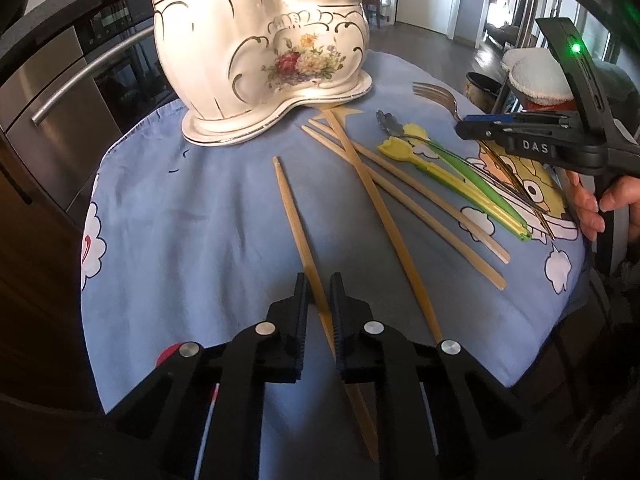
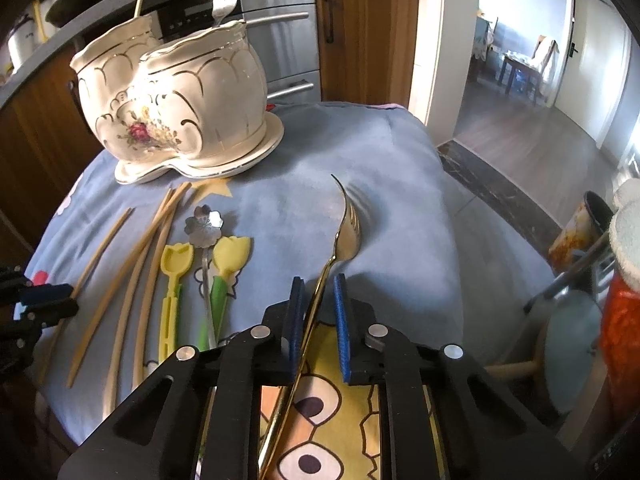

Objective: Organize utensils
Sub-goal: 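Grasp another chopstick with the left tool while the right tool grasps the gold spoon, then lift the chopstick with the left tool while the right tool lifts the gold spoon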

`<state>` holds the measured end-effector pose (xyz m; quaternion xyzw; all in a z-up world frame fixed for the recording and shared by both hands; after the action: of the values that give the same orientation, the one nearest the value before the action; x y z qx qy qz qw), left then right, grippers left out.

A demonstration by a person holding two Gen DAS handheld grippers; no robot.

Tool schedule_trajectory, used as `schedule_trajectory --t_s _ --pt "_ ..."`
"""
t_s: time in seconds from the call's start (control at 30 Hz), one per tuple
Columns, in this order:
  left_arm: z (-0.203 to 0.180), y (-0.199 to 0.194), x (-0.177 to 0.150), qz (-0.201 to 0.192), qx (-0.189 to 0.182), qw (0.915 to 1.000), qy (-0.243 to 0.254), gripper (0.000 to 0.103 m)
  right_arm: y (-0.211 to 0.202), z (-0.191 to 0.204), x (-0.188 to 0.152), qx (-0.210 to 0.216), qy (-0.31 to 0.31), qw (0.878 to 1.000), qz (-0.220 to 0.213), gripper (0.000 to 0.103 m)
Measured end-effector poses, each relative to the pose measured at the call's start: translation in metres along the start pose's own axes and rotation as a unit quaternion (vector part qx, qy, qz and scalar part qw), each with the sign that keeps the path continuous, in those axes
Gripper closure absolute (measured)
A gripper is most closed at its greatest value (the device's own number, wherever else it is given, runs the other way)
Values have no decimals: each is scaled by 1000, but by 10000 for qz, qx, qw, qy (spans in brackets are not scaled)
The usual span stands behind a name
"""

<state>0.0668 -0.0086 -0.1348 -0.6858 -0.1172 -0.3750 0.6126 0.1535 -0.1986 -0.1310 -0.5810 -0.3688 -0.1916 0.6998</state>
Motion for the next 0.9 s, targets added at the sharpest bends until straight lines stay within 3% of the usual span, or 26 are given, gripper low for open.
schedule_trajectory --t_s 0.33,0.9 --pt "2 2 0 -39 -73 9999 69 95 -1 -3 5 108 184 9997 -106 97" --pt "8 -8 4 -257 8 9996 70 97 -58 2 33 265 69 9924 -1197 97"
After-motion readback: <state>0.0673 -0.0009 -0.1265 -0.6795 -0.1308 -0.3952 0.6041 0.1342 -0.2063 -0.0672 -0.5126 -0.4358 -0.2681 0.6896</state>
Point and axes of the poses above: each gripper's, at about its wrist camera, not at the fingertips, and y roughly the way its jaws point, z to its left, x to its top, the point moved 7 cm from there along y, roughly the way its jaws point, and after that the axes turned 9 degrees about -z, right-handed, at the moved point
